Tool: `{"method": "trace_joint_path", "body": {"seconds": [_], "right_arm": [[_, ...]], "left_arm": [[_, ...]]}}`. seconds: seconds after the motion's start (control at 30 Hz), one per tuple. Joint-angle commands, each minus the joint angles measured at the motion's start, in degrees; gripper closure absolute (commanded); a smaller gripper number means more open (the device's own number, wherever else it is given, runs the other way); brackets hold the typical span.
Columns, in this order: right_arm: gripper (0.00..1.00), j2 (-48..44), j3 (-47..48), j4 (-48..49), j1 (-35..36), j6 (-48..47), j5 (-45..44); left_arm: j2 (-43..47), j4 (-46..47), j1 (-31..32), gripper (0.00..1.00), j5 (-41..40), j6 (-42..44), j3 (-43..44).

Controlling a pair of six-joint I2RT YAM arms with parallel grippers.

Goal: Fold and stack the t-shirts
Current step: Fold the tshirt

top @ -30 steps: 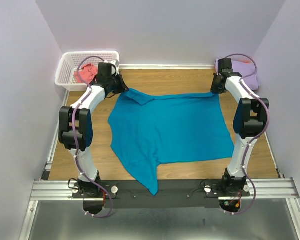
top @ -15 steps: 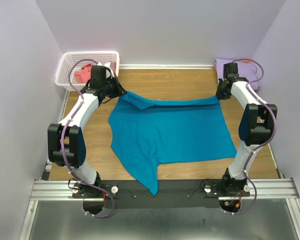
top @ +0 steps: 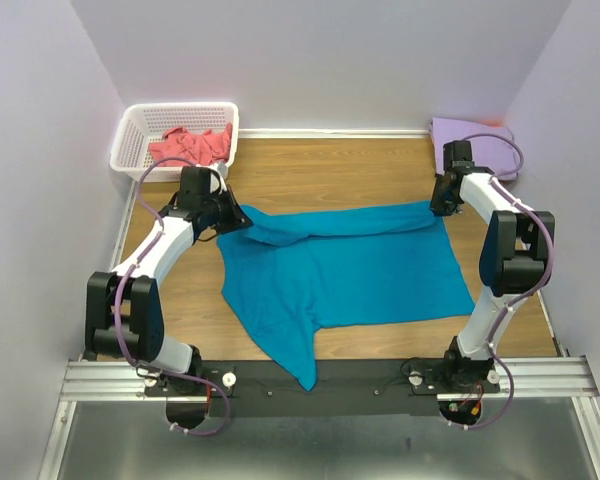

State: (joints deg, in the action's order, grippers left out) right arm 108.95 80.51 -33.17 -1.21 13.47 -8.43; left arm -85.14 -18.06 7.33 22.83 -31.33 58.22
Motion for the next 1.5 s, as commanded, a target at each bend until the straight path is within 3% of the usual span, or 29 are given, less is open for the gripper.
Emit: {"method": "trace_joint_path", "body": {"seconds": [0.0, 0.7, 0.8, 0.87, 0.97, 1.23, 1.33, 1.47], "right_arm": [[0.99, -1.02, -1.14, -0.84, -0.28, 0.50, -0.80], [0.94, 3.29, -3.16, -1.46, -0.37, 3.14, -2.47], [0.86, 3.47, -3.43, -1.46, -0.37, 3.49, -2.65], [0.74, 2.94, -3.43, -1.55, -0.37, 3.93, -2.74], [0.67, 0.58, -3.43, -1.55, -0.37, 4.37, -1.42], [0.41, -7.59, -4.39, -1.46, 0.16, 5.77, 6.83], [0.34, -9.80, -5.45, -1.46, 0.68, 5.77, 10.16], [0.34, -14.37, -8.43, 0.64, 2.52, 5.25, 17.02]], "left_arm": [[4.72, 1.19, -0.48, 1.00, 2.92, -2.77, -2.75], [12.54, 1.45, -0.39, 1.00, 4.42, -6.46, -11.37], [13.51, 1.63, -0.13, 1.00, 4.68, -6.90, -12.69], [13.69, 1.98, -0.04, 1.00, 4.42, -7.08, -14.09], [13.95, 3.21, 0.57, 1.00, 5.38, -8.13, -15.67], [13.77, 6.37, 5.14, 1.00, 4.77, -11.64, -17.26], [13.51, 7.08, 6.02, 1.00, 4.33, -12.09, -17.26], [12.46, 7.43, 6.20, 1.00, 3.36, -12.00, -17.08]]}}
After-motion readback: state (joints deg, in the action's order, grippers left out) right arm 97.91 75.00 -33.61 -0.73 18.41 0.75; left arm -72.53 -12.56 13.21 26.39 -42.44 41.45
